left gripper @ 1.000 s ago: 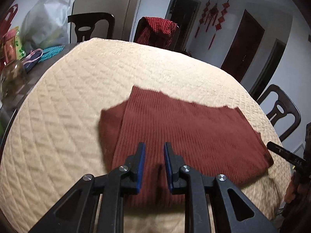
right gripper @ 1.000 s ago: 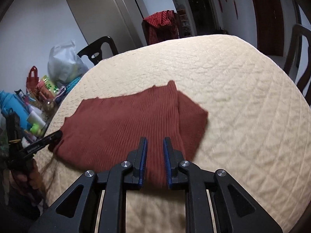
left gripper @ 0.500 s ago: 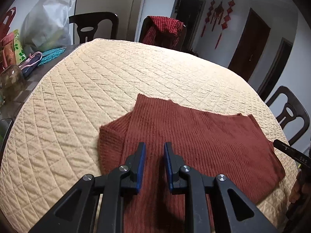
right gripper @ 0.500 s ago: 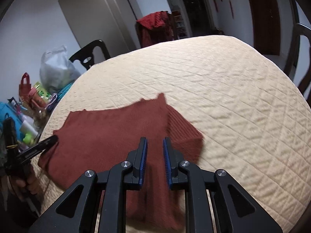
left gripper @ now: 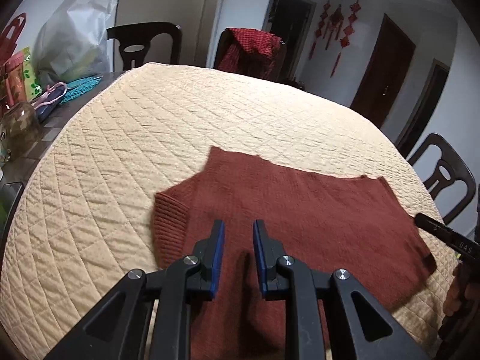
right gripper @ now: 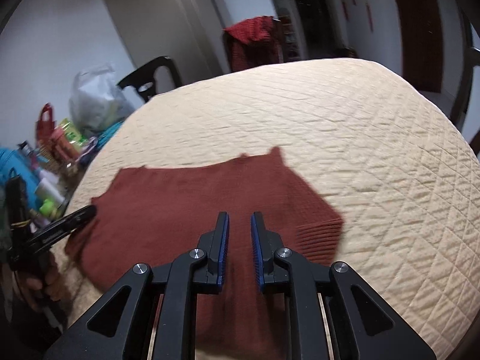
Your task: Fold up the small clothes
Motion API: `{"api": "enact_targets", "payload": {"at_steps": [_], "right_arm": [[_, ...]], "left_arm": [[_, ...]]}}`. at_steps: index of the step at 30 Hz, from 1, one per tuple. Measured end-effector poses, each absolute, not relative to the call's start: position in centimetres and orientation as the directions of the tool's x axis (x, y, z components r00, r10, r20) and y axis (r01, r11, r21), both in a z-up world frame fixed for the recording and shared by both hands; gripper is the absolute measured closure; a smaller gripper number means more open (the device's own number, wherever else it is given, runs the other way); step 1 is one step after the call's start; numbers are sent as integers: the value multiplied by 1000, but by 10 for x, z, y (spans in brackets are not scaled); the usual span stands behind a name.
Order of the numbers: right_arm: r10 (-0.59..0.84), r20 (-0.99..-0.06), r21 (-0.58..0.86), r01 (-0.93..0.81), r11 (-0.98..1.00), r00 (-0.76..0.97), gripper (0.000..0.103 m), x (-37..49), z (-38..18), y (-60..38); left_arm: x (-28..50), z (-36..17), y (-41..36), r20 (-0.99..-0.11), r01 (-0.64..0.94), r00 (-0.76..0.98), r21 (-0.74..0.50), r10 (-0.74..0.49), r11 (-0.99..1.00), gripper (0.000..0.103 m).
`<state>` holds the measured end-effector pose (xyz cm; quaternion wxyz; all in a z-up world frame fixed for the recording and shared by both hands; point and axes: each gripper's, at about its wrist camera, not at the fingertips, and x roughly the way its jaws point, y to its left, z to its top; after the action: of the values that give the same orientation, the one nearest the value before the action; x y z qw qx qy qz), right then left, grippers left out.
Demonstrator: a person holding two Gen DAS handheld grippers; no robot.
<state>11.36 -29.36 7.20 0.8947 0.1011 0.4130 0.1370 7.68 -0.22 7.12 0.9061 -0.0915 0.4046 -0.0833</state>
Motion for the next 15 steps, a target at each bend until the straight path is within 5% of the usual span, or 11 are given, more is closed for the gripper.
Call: {"api": "enact_targets", "payload": {"at_steps": [15], "right_arm": [[327,-742,237,-228,944,585,88,101,67,-266]], "left_arm": [[63,68,-22,-746,89,642,-161,-180,983,81]]}}
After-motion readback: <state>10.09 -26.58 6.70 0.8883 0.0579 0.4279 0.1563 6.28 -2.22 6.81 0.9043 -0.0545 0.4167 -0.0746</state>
